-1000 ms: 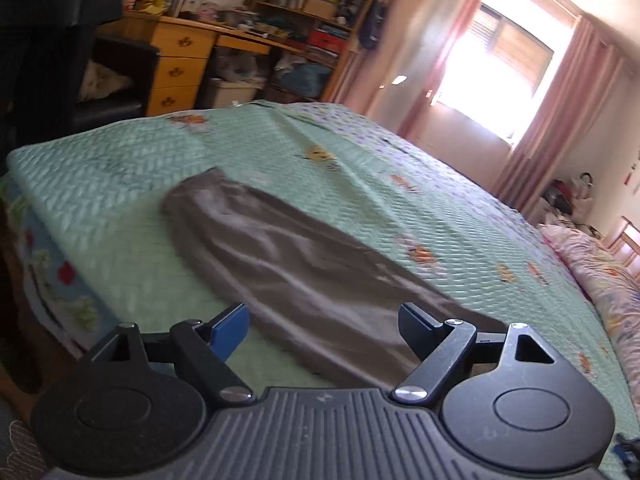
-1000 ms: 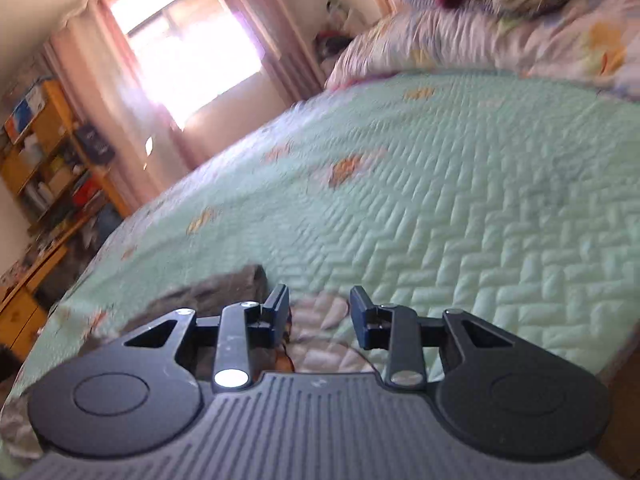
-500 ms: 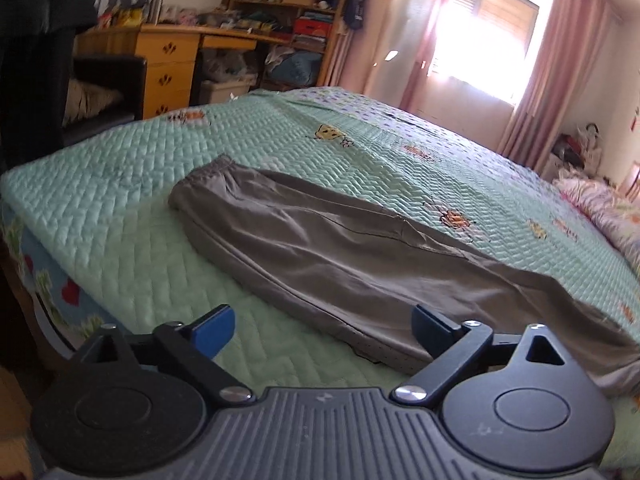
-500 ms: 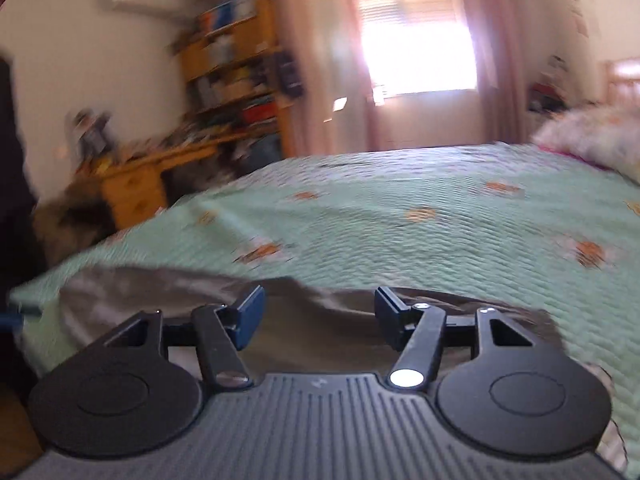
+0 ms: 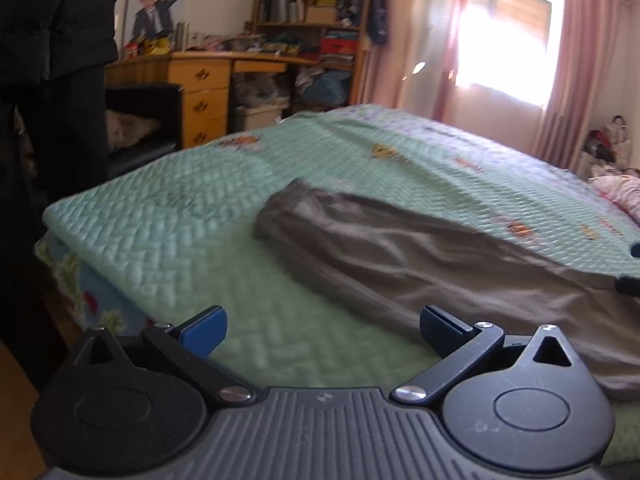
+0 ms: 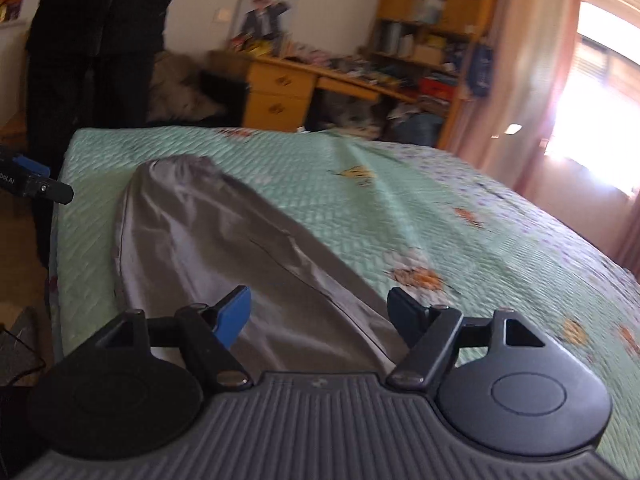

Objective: Fold clothes

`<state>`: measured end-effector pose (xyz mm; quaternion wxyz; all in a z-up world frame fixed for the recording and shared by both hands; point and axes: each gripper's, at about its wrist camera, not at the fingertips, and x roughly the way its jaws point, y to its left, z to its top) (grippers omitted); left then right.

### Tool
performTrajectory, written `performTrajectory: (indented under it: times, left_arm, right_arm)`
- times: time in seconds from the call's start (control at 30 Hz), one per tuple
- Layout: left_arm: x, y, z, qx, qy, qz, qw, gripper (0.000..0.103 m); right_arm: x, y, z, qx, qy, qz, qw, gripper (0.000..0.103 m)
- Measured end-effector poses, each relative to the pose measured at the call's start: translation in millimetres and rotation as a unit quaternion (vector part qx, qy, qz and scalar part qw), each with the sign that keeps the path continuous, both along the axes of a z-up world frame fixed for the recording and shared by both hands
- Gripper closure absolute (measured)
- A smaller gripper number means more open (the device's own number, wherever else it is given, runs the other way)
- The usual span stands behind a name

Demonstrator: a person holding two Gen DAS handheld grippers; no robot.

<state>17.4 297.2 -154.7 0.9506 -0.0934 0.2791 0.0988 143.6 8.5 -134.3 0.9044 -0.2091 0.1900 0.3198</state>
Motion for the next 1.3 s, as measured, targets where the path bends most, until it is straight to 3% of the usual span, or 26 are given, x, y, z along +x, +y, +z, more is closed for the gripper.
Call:
performTrajectory:
  times: [0.17, 0.3, 0.33, 0.4, 0.5, 0.57, 0.6, 0.63, 0.77, 0.87, 0.93, 1.0, 1.1, 1.17, 1.2, 1.23, 1.27, 1.3]
  left_arm:
    - [-1.3, 16.9, -7.2, -0.007, 0.007, 0.001, 1.0000, 0.001]
    - [1.3, 27.1, -3.7, -0.011, 0.001, 0.007, 0.9999, 0.001]
    - [2.2, 30.1, -3.0, -0.014, -0.001, 0.008, 0.9999, 0.001]
    - [5.2, 35.0, -3.0, -0.025, -0.004, 0.009, 0.9996, 0.001]
    - [11.2, 42.3, -5.5, -0.035, -0.003, 0.013, 0.9993, 0.001]
    - [14.5, 43.1, -7.6, -0.034, -0.001, 0.015, 0.9993, 0.001]
    - [16.0, 43.1, -8.6, -0.034, 0.000, 0.016, 0.9993, 0.001]
    - [17.3, 43.0, -9.7, -0.034, 0.002, 0.016, 0.9993, 0.001]
    - [21.2, 35.8, -11.8, -0.009, 0.006, 0.015, 0.9998, 0.001]
    - [27.7, 14.9, -3.5, 0.086, 0.009, -0.011, 0.9962, 0.001]
    - [27.4, -3.3, 5.2, 0.185, -0.012, -0.027, 0.9822, 0.001]
    - [26.1, -21.8, 14.1, 0.287, -0.038, -0.042, 0.9561, 0.001]
    - [31.8, -48.1, 28.5, 0.425, -0.072, -0.077, 0.8988, 0.001]
    - [47.1, -66.8, 46.9, 0.503, -0.105, -0.110, 0.8506, 0.000]
    - [59.2, -71.8, 59.7, 0.525, -0.120, -0.112, 0.8351, 0.000]
    - [73.2, -75.1, 74.1, 0.538, -0.132, -0.107, 0.8258, 0.001]
    - [87.5, -74.8, 88.7, 0.536, -0.133, -0.098, 0.8280, 0.001]
    - [100.7, -70.0, 102.3, 0.517, -0.127, -0.093, 0.8414, 0.001]
  right_arm:
    - [48.6, 62.2, -0.9, -0.036, 0.015, 0.068, 0.997, 0.027]
    - [89.5, 92.3, -11.8, -0.053, 0.059, 0.090, 0.993, 0.032]
    - [100.2, 97.8, -15.3, -0.059, 0.076, 0.094, 0.991, 0.046]
    - [117.8, 103.3, -21.6, -0.063, 0.106, 0.098, 0.988, 0.061]
    - [135.1, 104.1, -31.1, -0.063, 0.129, 0.088, 0.986, 0.062]
    - [142.3, 102.7, -36.9, -0.063, 0.149, 0.089, 0.983, 0.072]
    - [144.3, 101.3, -39.3, -0.061, 0.160, 0.091, 0.981, 0.093]
    - [145.3, 99.8, -41.2, -0.058, 0.166, 0.089, 0.980, 0.100]
    - [139.6, 90.9, -44.9, -0.025, 0.153, 0.056, 0.986, 0.099]
    - [125.3, 71.6, -42.0, 0.047, 0.157, 0.022, 0.986, 0.085]
    - [112.6, 51.6, -36.1, 0.107, 0.170, 0.000, 0.980, 0.065]
    - [96.5, 33.5, -29.5, 0.146, 0.167, -0.023, 0.975, 0.057]
    - [68.5, 14.9, -13.8, 0.165, 0.140, -0.049, 0.975, 0.051]
    - [49.2, 5.0, -2.0, 0.181, 0.121, -0.062, 0.974, 0.044]
    - [40.6, 0.9, 3.2, 0.189, 0.110, -0.069, 0.974, 0.039]
    - [32.9, -1.3, 6.4, 0.195, 0.097, -0.076, 0.973, 0.033]
    - [25.3, -3.5, 9.4, 0.199, 0.085, -0.084, 0.973, 0.031]
    - [18.2, -6.0, 11.3, 0.200, 0.078, -0.090, 0.973, 0.029]
